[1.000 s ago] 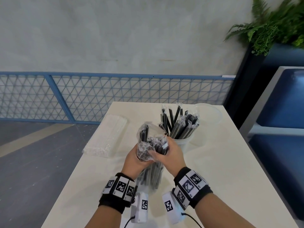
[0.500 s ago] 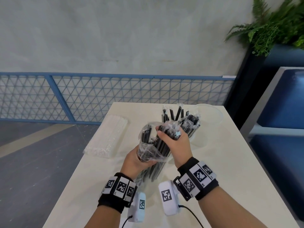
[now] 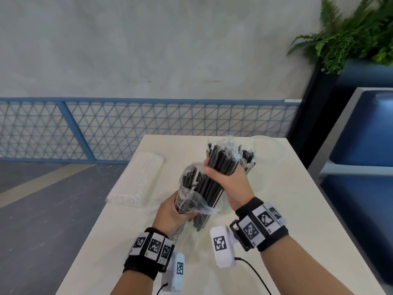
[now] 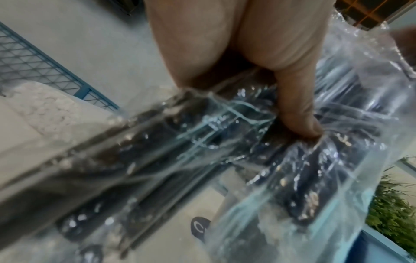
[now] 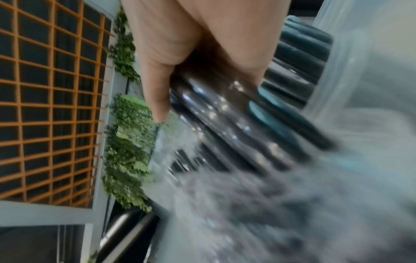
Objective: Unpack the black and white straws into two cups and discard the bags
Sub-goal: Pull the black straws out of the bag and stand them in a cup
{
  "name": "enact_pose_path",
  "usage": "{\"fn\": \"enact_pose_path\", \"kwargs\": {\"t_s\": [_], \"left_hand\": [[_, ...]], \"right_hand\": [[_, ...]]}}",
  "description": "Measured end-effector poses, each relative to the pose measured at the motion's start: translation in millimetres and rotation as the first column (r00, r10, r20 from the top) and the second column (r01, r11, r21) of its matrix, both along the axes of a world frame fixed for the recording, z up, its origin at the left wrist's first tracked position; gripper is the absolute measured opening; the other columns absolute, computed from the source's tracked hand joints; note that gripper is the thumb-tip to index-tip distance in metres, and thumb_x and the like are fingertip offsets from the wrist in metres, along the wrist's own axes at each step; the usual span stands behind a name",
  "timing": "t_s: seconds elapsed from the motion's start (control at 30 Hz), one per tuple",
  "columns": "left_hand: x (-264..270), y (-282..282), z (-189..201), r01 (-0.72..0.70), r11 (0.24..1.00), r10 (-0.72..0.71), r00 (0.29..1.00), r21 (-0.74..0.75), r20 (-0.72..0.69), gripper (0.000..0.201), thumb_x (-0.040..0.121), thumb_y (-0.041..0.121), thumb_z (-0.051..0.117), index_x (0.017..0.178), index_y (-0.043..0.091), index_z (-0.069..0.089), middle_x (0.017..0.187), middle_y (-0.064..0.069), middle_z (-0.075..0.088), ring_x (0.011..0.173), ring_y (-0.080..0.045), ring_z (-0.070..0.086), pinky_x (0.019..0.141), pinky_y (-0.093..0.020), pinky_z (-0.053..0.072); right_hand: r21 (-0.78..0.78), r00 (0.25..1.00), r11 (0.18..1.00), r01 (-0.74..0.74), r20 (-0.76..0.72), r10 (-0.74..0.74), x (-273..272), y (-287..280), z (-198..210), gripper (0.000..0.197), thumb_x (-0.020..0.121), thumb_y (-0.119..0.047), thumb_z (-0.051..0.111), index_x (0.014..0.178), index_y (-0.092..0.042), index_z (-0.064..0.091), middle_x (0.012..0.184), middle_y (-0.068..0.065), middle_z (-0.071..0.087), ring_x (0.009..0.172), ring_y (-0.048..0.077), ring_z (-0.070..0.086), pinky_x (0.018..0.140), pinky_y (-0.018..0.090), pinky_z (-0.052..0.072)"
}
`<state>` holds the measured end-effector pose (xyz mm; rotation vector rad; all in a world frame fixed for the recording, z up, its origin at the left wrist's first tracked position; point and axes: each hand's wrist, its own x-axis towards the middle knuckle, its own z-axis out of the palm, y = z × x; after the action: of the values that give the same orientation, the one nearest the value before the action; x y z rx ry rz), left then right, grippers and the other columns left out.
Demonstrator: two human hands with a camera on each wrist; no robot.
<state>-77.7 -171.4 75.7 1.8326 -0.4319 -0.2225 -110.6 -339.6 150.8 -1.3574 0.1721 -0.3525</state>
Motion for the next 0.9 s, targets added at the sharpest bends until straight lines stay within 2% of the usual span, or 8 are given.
{"fn": "enact_pose_path", "kwargs": {"t_s": [0.1,0.2,0.3,0.43,0.53,0.63,0.73,0.9], "left_hand": [[1,-2,-2,-0.010,1.000,0.010,1.000,-0.009,-0.003,0.032,0.065,0.009,0.081,0.089,0.020,0.062,0.079,0.000,0.072,0.064,-0.008,0.067,0.062,-0.024,0.053],[1,-1,-2,-0.004,1.000,0.004,1.000,0.021,0.016,0.035,0.065,0.012,0.082,0.093,0.021,0.063,0.081,0.005,0.072,0.071,-0.003,0.068,0.065,-0.018,0.052],[2,1,-2,0.011,0.999,-0.010,1.000,0.038,-0.022,0.034,0.065,0.013,0.082,0.092,0.022,0.064,0.083,0.009,0.073,0.080,-0.003,0.069,0.071,-0.016,0.052],[3,3,-3,0.012,0.998,-0.009,0.999,0.059,-0.054,0.034,0.063,0.013,0.082,0.089,0.026,0.064,0.080,0.013,0.073,0.082,-0.002,0.068,0.075,-0.019,0.052],[4,3,-4,-0.014,0.996,0.020,0.998,0.091,-0.066,0.033,0.064,0.012,0.082,0.086,0.027,0.062,0.084,0.010,0.070,0.081,-0.003,0.067,0.077,-0.022,0.052],[7,4,-6,-0.072,0.993,0.081,0.993,0.098,-0.092,0.031,0.064,0.013,0.082,0.088,0.019,0.064,0.087,0.004,0.070,0.085,-0.013,0.066,0.080,-0.029,0.052],[7,4,-6,-0.137,0.985,0.147,0.985,0.107,-0.091,0.029,0.065,0.014,0.081,0.087,0.018,0.062,0.082,0.008,0.068,0.081,-0.010,0.064,0.071,-0.022,0.047],[7,2,-3,-0.292,0.951,0.299,0.953,0.099,-0.055,0.025,0.068,0.015,0.079,0.083,0.018,0.059,0.075,0.007,0.063,0.072,-0.009,0.060,0.064,-0.022,0.043]], "right_hand": [[-0.119,0.993,0.993,-0.025,-0.116,0.011,-7,9,-24,0.033,0.067,-0.005,0.079,0.097,-0.008,0.065,0.087,-0.001,0.070,0.078,0.005,0.067,0.068,0.016,0.054],[-0.072,0.990,0.997,0.017,-0.137,-0.027,-12,16,-36,0.023,0.069,-0.004,0.078,0.086,-0.016,0.066,0.084,-0.001,0.070,0.078,0.008,0.067,0.066,0.017,0.054],[-0.031,0.992,0.998,0.061,-0.105,-0.064,-8,14,-26,0.018,0.073,-0.007,0.076,0.088,-0.012,0.067,0.084,0.000,0.071,0.076,0.006,0.068,0.067,0.017,0.054],[0.052,0.987,0.987,0.155,-0.052,-0.152,1,7,-6,0.022,0.078,-0.009,0.071,0.097,0.000,0.064,0.092,0.012,0.069,0.088,0.022,0.066,0.084,0.032,0.054],[0.125,0.972,0.964,0.236,-0.048,-0.231,8,0,4,0.030,0.078,-0.010,0.071,0.104,0.003,0.062,0.095,0.015,0.067,0.092,0.028,0.065,0.089,0.040,0.052],[0.232,0.967,0.939,0.254,-0.048,-0.249,13,-10,14,0.024,0.079,-0.008,0.069,0.100,0.000,0.061,0.084,0.010,0.064,0.079,0.025,0.064,0.077,0.037,0.055],[0.317,0.958,0.905,0.284,-0.054,-0.282,17,-18,22,0.026,0.080,-0.007,0.068,0.103,0.002,0.060,0.081,0.012,0.063,0.070,0.022,0.062,0.062,0.028,0.054],[0.339,0.936,0.878,0.338,-0.029,-0.350,19,-30,29,0.026,0.079,-0.007,0.068,0.102,0.002,0.059,0.080,0.012,0.064,0.070,0.024,0.063,0.065,0.032,0.054]]}}
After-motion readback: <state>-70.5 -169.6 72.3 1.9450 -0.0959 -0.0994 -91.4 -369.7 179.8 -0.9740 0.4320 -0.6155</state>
